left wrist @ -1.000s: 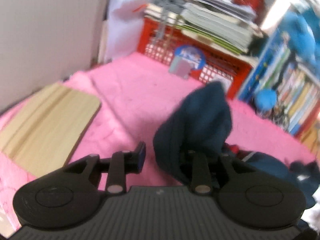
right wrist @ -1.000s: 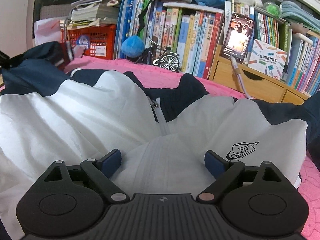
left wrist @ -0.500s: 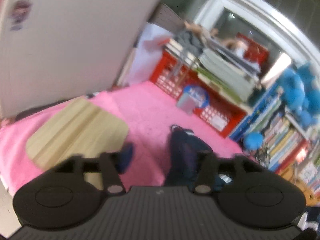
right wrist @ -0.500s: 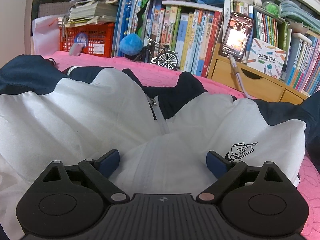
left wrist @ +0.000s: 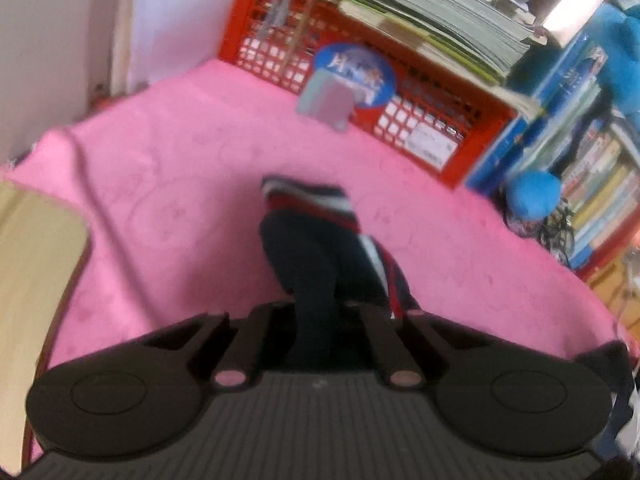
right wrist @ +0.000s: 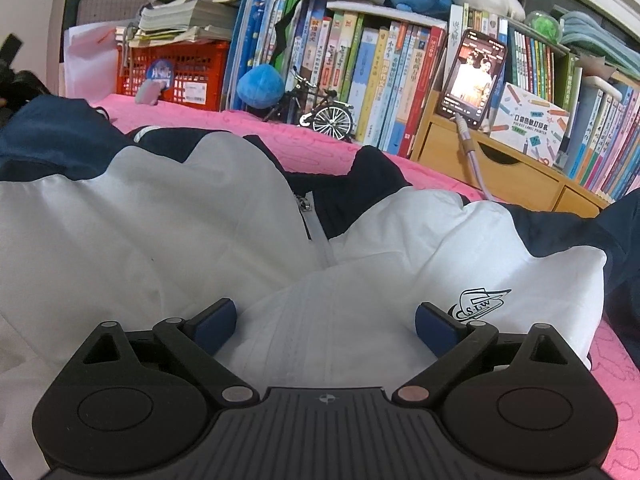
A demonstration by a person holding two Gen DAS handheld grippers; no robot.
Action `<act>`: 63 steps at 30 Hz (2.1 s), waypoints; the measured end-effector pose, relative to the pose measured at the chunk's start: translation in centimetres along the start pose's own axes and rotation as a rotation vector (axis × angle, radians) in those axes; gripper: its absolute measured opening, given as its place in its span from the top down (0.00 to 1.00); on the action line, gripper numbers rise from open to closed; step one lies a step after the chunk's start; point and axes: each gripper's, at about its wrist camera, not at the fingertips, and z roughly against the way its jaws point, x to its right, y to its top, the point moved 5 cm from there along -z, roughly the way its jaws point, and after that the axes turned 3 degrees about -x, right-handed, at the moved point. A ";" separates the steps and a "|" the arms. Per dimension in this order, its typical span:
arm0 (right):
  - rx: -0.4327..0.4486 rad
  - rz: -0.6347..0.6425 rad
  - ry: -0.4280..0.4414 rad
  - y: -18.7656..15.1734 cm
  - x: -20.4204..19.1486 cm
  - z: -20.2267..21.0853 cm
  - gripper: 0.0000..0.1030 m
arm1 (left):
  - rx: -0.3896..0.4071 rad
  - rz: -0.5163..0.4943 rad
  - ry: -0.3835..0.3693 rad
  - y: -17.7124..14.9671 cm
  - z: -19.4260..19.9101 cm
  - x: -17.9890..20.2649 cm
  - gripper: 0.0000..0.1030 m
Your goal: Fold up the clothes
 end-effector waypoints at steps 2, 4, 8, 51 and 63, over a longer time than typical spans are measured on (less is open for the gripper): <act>0.012 0.003 -0.009 -0.1 -0.1 0.2 0.07 | 0.192 -0.030 -0.123 5.3 5.0 3.5 0.98; 0.022 0.008 -0.026 -0.1 -0.2 0.4 0.07 | 0.422 -0.061 -0.267 9.6 11.5 5.9 0.98; 0.135 -0.056 -0.068 0.9 0.5 2.9 0.08 | 0.697 -0.098 -0.244 13.6 18.0 5.3 0.96; 0.133 -0.426 -0.091 -8.9 12.5 12.9 0.07 | 0.343 -0.341 0.499 -1.4 10.8 1.2 0.40; 0.117 -0.211 0.005 6.8 9.4 4.3 0.06 | 0.281 -0.560 -0.357 -7.8 13.0 20.3 0.34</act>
